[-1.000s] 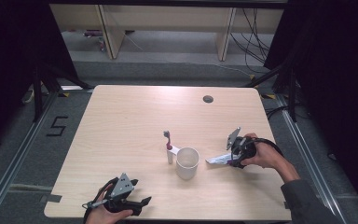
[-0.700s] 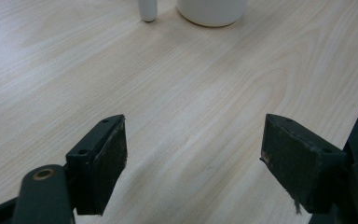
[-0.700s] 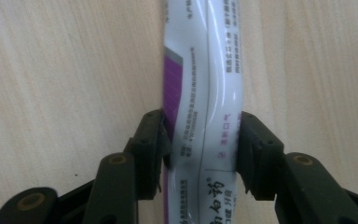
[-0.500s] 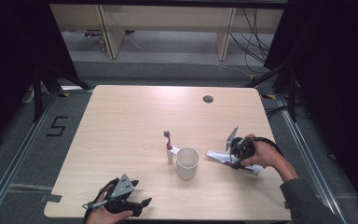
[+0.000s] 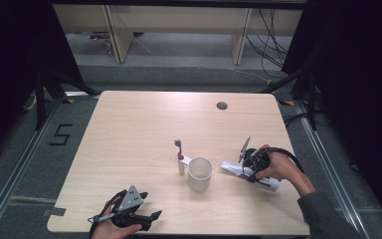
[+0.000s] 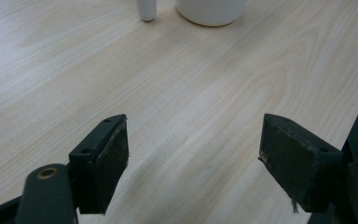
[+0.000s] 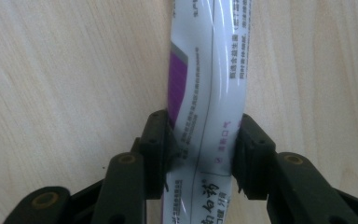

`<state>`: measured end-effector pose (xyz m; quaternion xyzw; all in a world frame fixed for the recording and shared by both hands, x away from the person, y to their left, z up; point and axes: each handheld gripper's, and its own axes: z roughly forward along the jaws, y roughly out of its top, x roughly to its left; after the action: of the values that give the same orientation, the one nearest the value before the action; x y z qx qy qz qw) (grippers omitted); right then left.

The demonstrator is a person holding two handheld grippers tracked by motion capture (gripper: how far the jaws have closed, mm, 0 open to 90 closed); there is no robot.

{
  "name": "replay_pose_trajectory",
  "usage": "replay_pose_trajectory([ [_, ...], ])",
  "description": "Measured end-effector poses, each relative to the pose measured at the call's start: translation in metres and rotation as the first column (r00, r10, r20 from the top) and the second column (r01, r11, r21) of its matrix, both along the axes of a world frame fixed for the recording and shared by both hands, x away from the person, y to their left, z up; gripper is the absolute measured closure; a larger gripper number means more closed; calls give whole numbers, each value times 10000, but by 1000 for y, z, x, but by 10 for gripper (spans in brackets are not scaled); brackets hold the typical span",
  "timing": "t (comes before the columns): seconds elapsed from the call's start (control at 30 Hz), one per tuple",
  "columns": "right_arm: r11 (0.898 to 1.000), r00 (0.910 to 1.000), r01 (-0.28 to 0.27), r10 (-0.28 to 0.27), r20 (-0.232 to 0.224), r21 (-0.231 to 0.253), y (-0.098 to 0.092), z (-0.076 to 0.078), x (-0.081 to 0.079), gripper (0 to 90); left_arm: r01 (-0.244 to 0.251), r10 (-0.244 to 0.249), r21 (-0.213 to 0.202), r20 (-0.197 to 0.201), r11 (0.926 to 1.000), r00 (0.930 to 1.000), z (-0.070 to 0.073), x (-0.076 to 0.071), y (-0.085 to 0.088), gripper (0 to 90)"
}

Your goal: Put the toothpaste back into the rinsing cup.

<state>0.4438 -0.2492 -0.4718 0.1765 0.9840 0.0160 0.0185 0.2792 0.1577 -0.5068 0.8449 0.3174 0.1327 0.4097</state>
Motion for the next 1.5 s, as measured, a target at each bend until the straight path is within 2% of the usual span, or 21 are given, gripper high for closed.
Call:
replay_pose_trajectory([
  [0.03, 9991, 9992, 396, -397, -30, -150, 2, 1, -4, 625, -122, 122, -156, -28, 9998, 9999, 0, 0, -1, 238],
  [0.13, 9998, 9999, 111, -111, -43, -141, 1, 1, -3, 640, -57, 58, -85, 15, 9999, 10000, 0, 0, 0, 242],
  [0.2, 9992, 9995, 328, -327, 14, -241, 3, 2, -5, 655, -129, 128, -257, -41, 9996, 9999, 0, 0, -1, 244],
  [0.3, 9983, 9986, 534, -534, 13, -238, 3, 3, -7, 677, -39, 39, -10, 30, 10000, 10000, 0, 0, 1, 246],
  [0.4, 9978, 9981, 611, -612, -53, -272, 4, 4, -7, 708, -195, 193, -412, -39, 9990, 9998, 0, 0, -2, 253],
  [0.43, 9981, 9985, 536, -538, -68, -288, 4, 4, -6, 713, -82, 81, -171, -32, 9998, 10000, 1, 0, 0, 255],
  [0.53, 9939, 9938, 1048, -1059, -338, -332, 5, 5, -6, 717, -124, 123, -321, -49, 9994, 9999, 1, -1, -1, 257],
  [0.57, 9965, 9963, 725, -743, -426, -426, 5, 4, -3, 713, -180, 179, -362, -34, 9992, 9998, 1, -1, -1, 256],
  [0.63, 9979, 9969, 623, -632, -472, -196, 5, 2, -2, 715, -167, 166, -351, -33, 9992, 9999, 1, -1, -1, 256],
  [0.67, 9946, 9941, 971, -987, -446, -367, 7, 3, -5, 717, -51, 50, -220, -35, 9997, 10000, 1, -1, 0, 257],
  [0.73, 9941, 9928, 1017, -1037, -605, -364, 9, 3, -5, 722, -179, 180, -409, 12, 9990, 9998, 0, -1, -1, 257],
  [0.9, 9955, 9926, 860, -891, -823, -406, 11, 0, -2, 733, -59, 59, -189, -30, 9998, 10000, 2, -2, 0, 257],
  [0.93, 9952, 9932, 803, -846, -805, -562, 11, 0, -1, 734, -79, 79, -204, 0, 9998, 10000, 2, -1, 0, 257],
  [0.97, 9975, 9966, 374, -416, -709, -596, 10, -1, 2, 734, -189, 189, -314, 3, 9993, 9998, 1, -1, -1, 257],
  [1.07, 9966, 9965, 459, -505, -672, -684, 11, -1, 2, 740, -28, 28, -27, 55, 10000, 10000, 2, -1, 1, 257],
  [1.17, 9965, 9966, 480, -523, -637, -677, 10, -1, 2, 745, -77, 78, -217, 48, 9997, 10000, 2, -1, 0, 257],
  [1.2, 9961, 9965, 522, -566, -620, -709, 11, -1, 1, 746, 0, 0, 32, 57, 10000, 10000, 3, -1, 2, 258],
  [1.23, 9954, 9960, 578, -627, -630, -761, 12, -1, 0, 749, -2, 2, 18, 41, 10000, 10000, 3, -1, 2, 258],
  [1.3, 9944, 9960, 636, -686, -570, -843, 13, -1, 0, 752, -207, 207, -466, -2, 9987, 9998, 2, -1, -1, 258],
  [1.4, 9947, 9972, 550, -591, -463, -866, 14, 0, -2, 757, -121, 122, -220, 34, 9997, 9999, 3, -2, 1, 261],
  [1.5, 9946, 9975, 577, -610, -366, -864, 14, 0, -4, 760, -147, 148, -229, 53, 9996, 9999, 3, -1, 2, 262],
])
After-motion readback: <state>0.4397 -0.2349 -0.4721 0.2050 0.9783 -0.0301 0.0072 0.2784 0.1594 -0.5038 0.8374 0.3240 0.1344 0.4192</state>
